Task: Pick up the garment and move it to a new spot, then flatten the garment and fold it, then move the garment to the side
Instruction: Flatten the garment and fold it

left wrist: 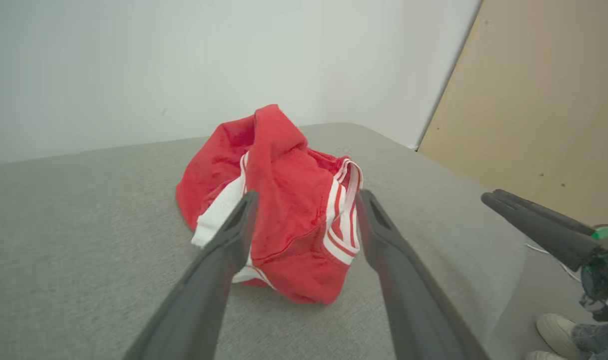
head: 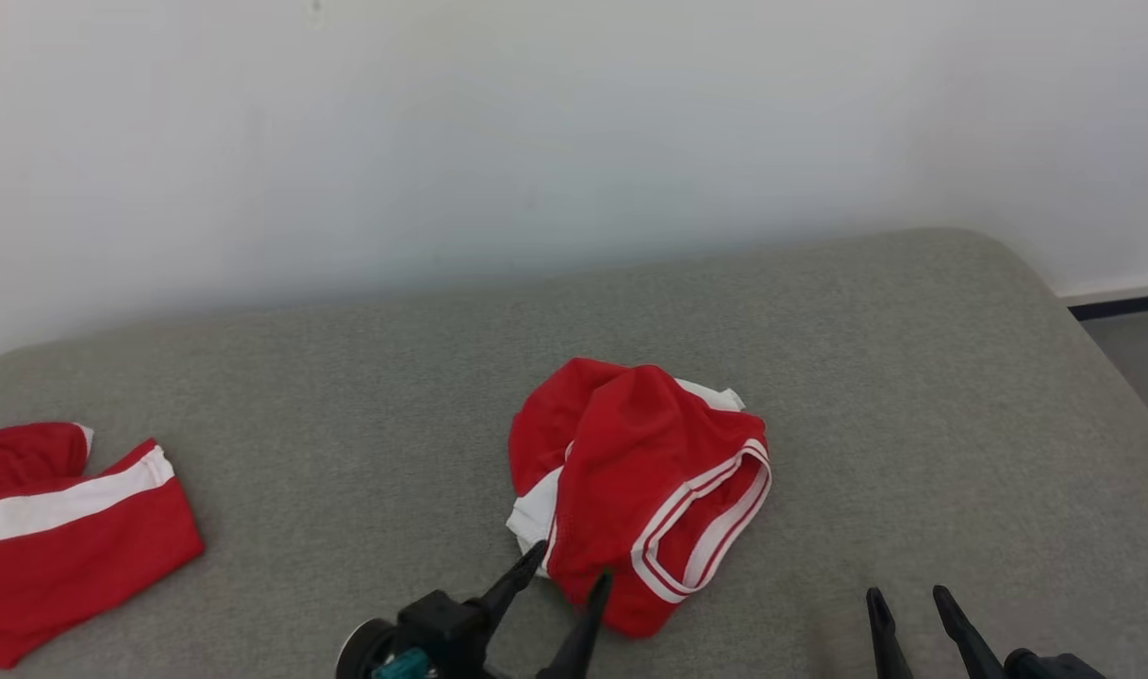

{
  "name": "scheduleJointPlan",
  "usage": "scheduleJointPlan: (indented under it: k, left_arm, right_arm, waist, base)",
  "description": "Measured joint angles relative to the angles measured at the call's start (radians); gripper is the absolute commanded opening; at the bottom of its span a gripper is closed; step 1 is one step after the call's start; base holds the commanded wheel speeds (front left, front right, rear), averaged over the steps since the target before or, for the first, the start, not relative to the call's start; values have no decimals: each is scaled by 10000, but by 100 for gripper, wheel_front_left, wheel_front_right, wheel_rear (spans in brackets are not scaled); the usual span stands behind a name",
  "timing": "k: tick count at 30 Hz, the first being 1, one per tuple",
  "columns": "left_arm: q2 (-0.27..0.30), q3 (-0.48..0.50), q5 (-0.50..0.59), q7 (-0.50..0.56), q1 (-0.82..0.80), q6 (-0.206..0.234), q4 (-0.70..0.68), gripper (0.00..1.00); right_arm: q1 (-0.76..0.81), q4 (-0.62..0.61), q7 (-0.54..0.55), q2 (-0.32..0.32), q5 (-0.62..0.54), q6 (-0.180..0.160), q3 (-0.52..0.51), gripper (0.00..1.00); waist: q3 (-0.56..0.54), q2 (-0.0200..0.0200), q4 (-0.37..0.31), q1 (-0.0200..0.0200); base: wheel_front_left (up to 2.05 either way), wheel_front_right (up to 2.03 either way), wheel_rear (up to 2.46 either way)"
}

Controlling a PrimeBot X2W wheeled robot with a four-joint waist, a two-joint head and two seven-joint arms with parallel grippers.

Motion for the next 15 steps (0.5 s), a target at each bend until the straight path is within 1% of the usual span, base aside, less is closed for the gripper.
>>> scheduleJointPlan:
  k: [5, 7, 8, 12, 15]
  left_arm:
    - [6, -1319, -564, 376, -949, 0, 148, 100]
    - [25, -1643, -564, 422, -1270, 0, 405, 100]
    - [48, -1743, -453, 395, -1593, 10, 773, 100]
    - [107, -1657, 52, 389, -2061, 652, 1701, 100]
    - [188, -1672, 226, 460, -2219, 878, 2247, 100]
  right_arm:
    - [-85, 17, -8, -8, 35, 0, 111, 100]
    - [-138, 17, -10, -4, 36, 0, 155, 100]
    - [-183, 19, -33, 0, 44, 0, 174, 100]
    - [-224, 46, -61, 25, 50, 0, 224, 100]
    - [-251, 86, -92, 19, 109, 0, 234, 100]
  waist:
    - [131, 0, -638, 0]
    - [203, 0, -884, 0]
    - [290, 0, -1126, 1]
    - [482, 0, -1568, 1]
    - [641, -1, -1836, 1]
  base:
    - [0, 0, 0]
    - [0, 0, 0]
    - [0, 0, 0]
    - [0, 0, 0]
    - [0, 0, 0]
